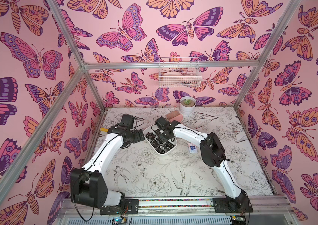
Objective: Take the pocket tissues out of the storage box
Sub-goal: Pick up the pocket tissues from the storage box, then place the pocket tissues at the center of the board.
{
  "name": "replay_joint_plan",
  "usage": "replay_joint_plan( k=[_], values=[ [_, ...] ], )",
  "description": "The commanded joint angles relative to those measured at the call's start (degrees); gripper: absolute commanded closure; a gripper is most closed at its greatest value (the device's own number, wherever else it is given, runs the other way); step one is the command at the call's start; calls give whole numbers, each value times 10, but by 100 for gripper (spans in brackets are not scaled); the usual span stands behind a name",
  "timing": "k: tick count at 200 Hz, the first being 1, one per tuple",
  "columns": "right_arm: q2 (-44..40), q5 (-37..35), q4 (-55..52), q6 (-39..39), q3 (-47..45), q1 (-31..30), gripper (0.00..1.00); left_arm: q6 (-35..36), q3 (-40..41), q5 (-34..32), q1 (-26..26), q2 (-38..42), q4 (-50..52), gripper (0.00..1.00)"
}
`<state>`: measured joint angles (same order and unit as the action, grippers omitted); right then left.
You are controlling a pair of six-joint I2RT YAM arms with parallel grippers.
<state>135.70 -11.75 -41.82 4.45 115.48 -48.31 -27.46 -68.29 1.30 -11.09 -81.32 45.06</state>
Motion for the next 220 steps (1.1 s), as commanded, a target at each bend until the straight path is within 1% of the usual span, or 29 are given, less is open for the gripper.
replay_joint_plan(
  k=[1, 26, 43, 61, 81, 93, 116, 133, 145, 159, 166, 188, 220],
  values=[
    [-32, 1, -10, 16, 3, -4, 75, 4, 9, -1, 6, 12, 13, 0],
    [-84, 22, 12, 37, -23, -2, 76, 4, 4, -1, 7, 8, 13, 0],
    [-136, 39, 34, 56, -61, 5, 77, 6, 0, 0, 7, 5, 13, 0],
    [-195, 58, 59, 81, -127, 23, 78, 7, -3, 0, 6, 3, 13, 0],
    [-265, 65, 69, 107, -218, 53, 78, 13, -6, 4, 7, 0, 12, 0],
    [-314, 69, 76, 127, -282, 78, 79, 13, -7, 7, 6, -2, 12, 0],
    [-404, 86, 92, 170, -417, 147, 79, 13, -12, 14, 7, -9, 12, 0],
    [-476, 139, 129, 203, -521, 214, 79, 14, -18, 19, 6, -17, 12, 0],
    [-511, 178, 160, 220, -586, 255, 79, 13, -21, 21, 6, -22, 12, 0],
    [-529, 224, 189, 229, -636, 289, 79, 13, -27, 23, 4, -28, 12, 0],
    [-529, 243, 195, 230, -647, 298, 79, 12, -30, 24, 4, -32, 12, 0],
    [-511, 260, 200, 230, -660, 303, 79, 12, -41, 24, 0, -40, 11, 0],
    [-488, 297, 242, 254, -679, 320, 78, 12, -47, 22, -6, -44, 11, 0]
  ],
)
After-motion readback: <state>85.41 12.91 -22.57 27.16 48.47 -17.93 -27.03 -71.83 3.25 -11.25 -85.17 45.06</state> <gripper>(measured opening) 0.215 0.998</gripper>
